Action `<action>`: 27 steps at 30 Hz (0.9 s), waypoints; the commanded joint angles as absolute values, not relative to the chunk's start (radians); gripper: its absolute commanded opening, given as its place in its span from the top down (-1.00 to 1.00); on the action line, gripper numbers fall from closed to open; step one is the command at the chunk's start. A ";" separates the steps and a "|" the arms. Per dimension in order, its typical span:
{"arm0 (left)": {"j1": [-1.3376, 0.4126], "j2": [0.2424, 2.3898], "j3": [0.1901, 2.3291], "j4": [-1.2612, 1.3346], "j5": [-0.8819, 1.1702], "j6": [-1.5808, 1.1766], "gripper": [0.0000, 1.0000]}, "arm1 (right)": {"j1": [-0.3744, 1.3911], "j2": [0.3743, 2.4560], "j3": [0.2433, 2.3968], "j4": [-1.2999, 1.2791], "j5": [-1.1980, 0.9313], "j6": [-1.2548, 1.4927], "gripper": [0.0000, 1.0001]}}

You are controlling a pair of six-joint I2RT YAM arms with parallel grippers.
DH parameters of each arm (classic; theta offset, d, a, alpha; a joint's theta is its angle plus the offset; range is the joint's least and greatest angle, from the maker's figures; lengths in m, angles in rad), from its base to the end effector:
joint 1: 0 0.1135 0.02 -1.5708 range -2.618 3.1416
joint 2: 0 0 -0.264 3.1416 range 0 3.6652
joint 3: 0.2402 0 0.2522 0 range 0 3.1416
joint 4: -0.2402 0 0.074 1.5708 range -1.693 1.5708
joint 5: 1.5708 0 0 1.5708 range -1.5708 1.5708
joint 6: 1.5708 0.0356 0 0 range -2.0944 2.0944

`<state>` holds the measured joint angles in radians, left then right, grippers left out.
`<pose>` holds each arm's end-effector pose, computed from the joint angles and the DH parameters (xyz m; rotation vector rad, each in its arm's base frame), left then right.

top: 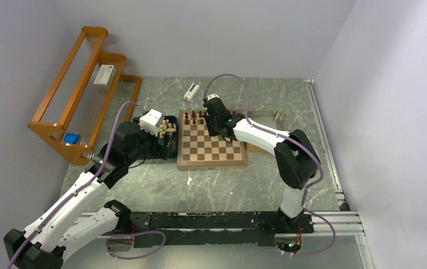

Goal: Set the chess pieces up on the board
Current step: Pick up the chess piece from the chessboard, then place the chess piece on the chessboard.

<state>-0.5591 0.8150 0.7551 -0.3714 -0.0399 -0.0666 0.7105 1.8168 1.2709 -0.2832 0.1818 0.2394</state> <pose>0.1589 -0.0978 0.3050 0.4674 1.9652 -0.3599 0.3062 0.2550 0.2133 -0.4760 2.3468 0.2315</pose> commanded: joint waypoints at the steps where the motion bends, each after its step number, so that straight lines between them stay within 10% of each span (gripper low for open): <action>1: -0.558 0.797 0.770 -0.364 -0.044 -0.057 -0.98 | 0.705 1.883 1.354 -0.325 0.242 0.265 0.71; 27: -0.558 0.772 0.770 -0.365 -0.074 -0.057 -0.98 | 0.624 2.048 1.512 -0.379 0.268 0.331 0.71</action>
<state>-0.5591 0.7837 0.7551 -0.3721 -0.0628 -0.0666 0.6338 2.0232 1.4780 -0.3771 0.2668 0.3180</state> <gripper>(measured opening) 0.989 0.166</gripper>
